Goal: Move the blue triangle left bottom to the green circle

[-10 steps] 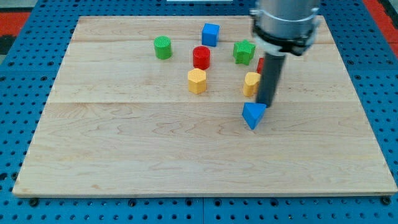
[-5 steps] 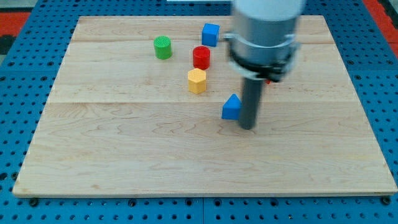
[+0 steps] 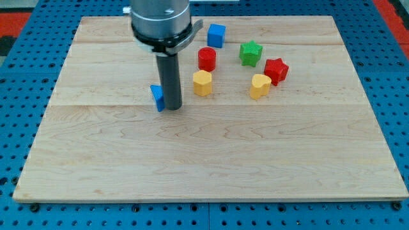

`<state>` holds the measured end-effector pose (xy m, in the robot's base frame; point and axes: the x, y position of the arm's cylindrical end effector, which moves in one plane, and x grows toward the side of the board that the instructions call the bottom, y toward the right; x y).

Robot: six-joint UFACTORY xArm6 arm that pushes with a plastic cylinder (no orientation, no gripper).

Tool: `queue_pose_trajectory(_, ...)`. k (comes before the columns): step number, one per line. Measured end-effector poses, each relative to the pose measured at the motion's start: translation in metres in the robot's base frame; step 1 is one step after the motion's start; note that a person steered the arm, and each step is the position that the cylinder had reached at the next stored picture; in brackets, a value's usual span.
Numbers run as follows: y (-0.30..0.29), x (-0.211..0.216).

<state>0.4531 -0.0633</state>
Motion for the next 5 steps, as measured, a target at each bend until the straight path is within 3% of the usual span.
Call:
queue_pose_trajectory(1, -0.045, -0.006)
queue_pose_trajectory(2, -0.067, -0.044)
queue_pose_trajectory(3, -0.038, -0.062)
queue_pose_trajectory(5, -0.092, -0.088)
